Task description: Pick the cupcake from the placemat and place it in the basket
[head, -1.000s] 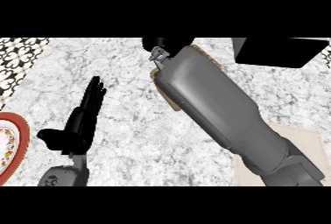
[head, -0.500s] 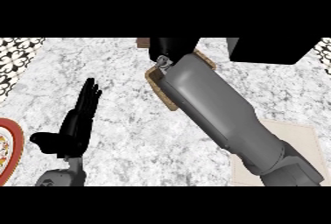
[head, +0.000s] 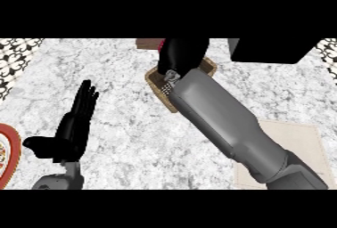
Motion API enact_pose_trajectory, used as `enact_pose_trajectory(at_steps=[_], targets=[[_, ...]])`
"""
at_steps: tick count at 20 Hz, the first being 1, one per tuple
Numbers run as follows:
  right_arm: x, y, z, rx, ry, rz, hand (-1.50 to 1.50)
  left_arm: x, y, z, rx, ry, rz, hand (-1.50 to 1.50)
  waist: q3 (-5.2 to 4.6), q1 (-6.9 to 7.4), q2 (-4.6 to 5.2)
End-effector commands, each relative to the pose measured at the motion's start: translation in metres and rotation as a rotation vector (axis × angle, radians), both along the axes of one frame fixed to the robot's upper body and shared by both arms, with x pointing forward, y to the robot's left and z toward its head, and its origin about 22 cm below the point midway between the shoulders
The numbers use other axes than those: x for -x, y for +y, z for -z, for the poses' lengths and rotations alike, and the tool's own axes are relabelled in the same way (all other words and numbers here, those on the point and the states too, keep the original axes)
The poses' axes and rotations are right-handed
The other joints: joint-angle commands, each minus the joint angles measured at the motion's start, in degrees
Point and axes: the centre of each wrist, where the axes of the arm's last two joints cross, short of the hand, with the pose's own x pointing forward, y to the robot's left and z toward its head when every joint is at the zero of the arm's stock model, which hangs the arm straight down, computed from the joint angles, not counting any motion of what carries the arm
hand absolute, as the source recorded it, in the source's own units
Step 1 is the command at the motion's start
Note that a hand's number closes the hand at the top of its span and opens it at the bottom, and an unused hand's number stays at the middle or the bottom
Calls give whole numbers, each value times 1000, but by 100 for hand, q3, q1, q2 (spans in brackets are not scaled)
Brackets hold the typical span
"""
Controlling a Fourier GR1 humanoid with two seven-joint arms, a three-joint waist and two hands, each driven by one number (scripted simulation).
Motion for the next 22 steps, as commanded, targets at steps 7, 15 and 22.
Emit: enact_pose_trajectory(at_steps=[7, 15, 22], targets=[[1, -15, 34, -206, 19, 253, 150, 7, 6, 5, -3, 2, -23, 0, 3, -125, -14], [10, -17, 50, -223, 54, 238, -150, -2, 13, 0, 5, 6, -33, 0, 4, -110, 22], [19, -10, 36, -273, -119, 177, -150, 5, 1, -2, 5, 4, -4, 0, 5, -102, 4]])
